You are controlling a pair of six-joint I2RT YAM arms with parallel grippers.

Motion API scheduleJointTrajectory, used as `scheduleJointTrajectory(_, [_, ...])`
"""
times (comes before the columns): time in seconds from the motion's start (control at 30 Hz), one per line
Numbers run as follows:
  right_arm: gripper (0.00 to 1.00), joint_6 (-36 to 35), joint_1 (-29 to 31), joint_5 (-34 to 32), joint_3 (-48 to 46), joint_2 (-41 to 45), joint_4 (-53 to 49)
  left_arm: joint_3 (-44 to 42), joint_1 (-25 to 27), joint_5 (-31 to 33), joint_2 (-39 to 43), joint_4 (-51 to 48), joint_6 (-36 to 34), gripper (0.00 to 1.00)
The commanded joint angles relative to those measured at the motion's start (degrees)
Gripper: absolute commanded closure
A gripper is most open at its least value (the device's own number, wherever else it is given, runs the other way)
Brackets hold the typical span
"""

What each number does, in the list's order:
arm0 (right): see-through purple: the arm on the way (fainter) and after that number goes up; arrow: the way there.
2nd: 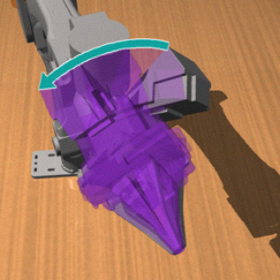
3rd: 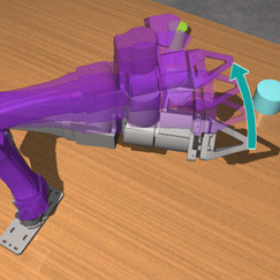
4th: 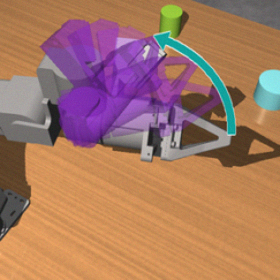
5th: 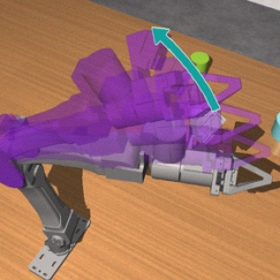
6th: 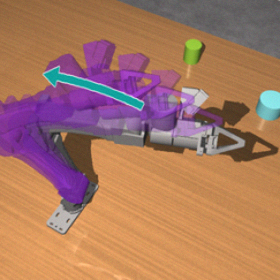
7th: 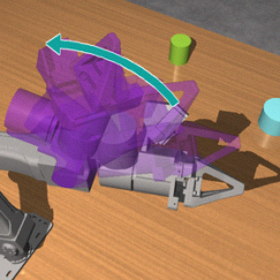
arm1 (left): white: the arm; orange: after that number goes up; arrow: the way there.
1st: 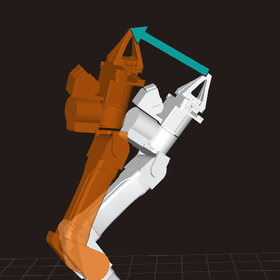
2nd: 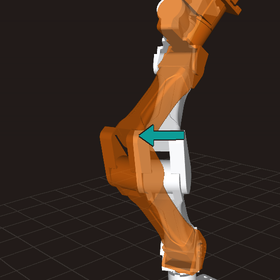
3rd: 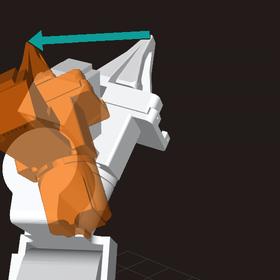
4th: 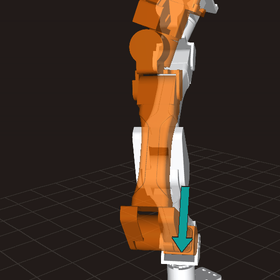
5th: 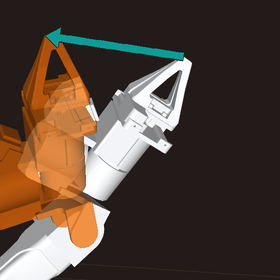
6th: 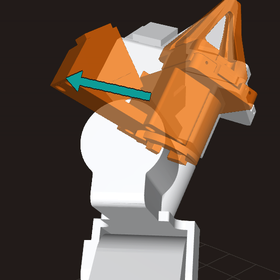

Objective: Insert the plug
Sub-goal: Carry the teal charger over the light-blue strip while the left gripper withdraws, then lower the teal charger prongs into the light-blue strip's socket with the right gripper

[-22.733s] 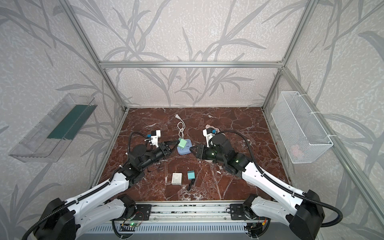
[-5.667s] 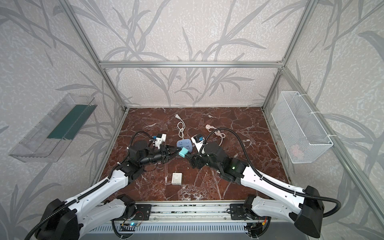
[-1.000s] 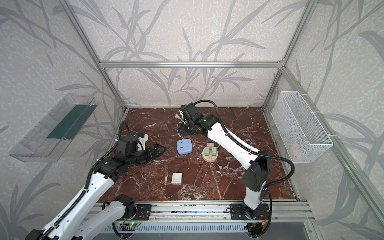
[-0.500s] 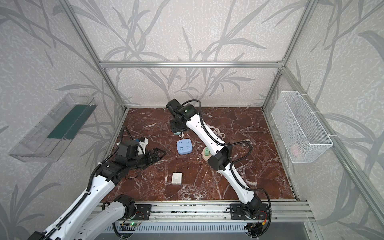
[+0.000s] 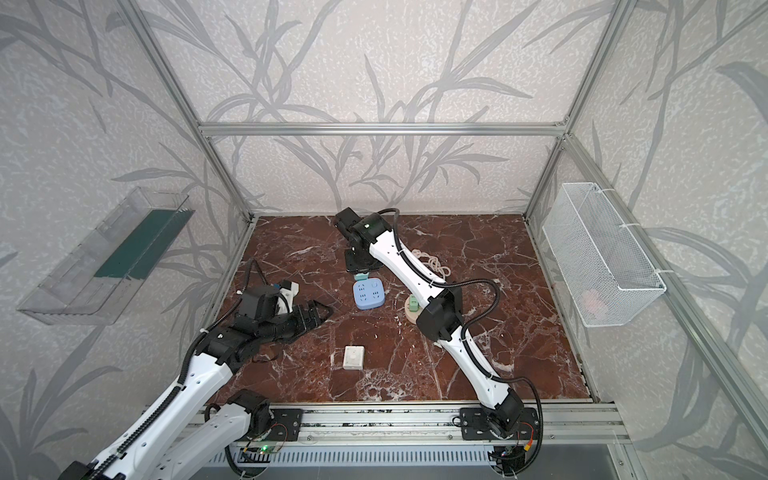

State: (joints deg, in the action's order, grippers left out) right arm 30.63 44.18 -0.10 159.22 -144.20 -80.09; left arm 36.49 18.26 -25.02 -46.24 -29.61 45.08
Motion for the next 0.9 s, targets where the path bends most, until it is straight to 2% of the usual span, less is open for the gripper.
scheduleJointTrajectory(0.0, [1.0, 0.92, -0.24, -0.44, -0.21, -1.76, -0.28, -0.89, -0.33, -0.81, 1.22, 1.39, 0.49, 0.05])
scheduleJointTrajectory(0.37, [1.0, 0.84, -0.06, 0.72, -2.95, -2.94, 2.52, -1.75, -0.33, -1.1, 1.63, 1.58, 0.45, 0.05])
scheduleJointTrajectory(0.87, [1.0, -1.21, 0.55, -1.39, -3.12, -4.78, 1.62, -2.48, -0.33, -1.31, 2.12, 2.18, 0.62, 0.05])
